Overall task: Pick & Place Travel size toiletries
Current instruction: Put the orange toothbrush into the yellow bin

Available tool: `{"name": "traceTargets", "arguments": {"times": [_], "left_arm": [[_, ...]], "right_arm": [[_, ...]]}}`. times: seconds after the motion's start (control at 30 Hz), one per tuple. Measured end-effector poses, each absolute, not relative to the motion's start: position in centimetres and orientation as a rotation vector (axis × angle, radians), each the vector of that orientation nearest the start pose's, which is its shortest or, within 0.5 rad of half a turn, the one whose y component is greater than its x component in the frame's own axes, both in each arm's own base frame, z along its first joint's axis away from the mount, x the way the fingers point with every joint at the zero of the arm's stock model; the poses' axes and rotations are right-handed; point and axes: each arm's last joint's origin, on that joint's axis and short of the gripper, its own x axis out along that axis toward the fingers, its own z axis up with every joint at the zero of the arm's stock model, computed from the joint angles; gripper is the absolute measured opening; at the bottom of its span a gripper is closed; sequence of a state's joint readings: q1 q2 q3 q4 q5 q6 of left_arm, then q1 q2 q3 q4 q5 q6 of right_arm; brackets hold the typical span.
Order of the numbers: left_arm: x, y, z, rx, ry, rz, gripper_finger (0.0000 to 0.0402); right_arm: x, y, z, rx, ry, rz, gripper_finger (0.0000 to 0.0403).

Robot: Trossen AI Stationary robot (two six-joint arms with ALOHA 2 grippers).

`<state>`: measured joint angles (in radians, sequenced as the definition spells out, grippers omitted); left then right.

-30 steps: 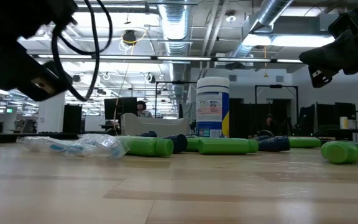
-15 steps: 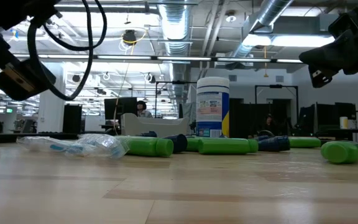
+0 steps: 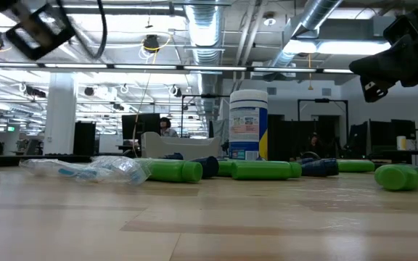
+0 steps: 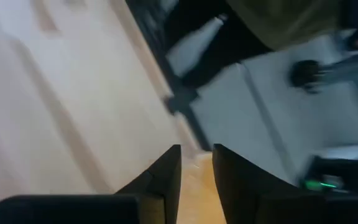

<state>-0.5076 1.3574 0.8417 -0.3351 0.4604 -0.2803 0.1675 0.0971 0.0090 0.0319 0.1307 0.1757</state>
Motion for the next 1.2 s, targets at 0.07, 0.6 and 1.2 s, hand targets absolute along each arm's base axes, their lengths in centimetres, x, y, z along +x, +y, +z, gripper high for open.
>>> {"name": "traceTargets", "arguments": {"times": [0.07,0.6,1.2], "left_arm": [[22.6,-14.2,22.7,-0.133,0.944,-0.732,0.0097],[22.0,-16.4,21.2,0.033,0.942,-0.823,0.0236],[22.9,-17.5,18.5,0.027,1.027,-0.857,0.0195]], "right_arm": [[10.2,1.3,16.2,0.168,0.059,0.032,0.0006],[10.2,1.3,16.2,0.168,0.057,0.032,0.0006],[10.2,1.3,16.2,0.168,0.056,0.032,0.0006]]}}
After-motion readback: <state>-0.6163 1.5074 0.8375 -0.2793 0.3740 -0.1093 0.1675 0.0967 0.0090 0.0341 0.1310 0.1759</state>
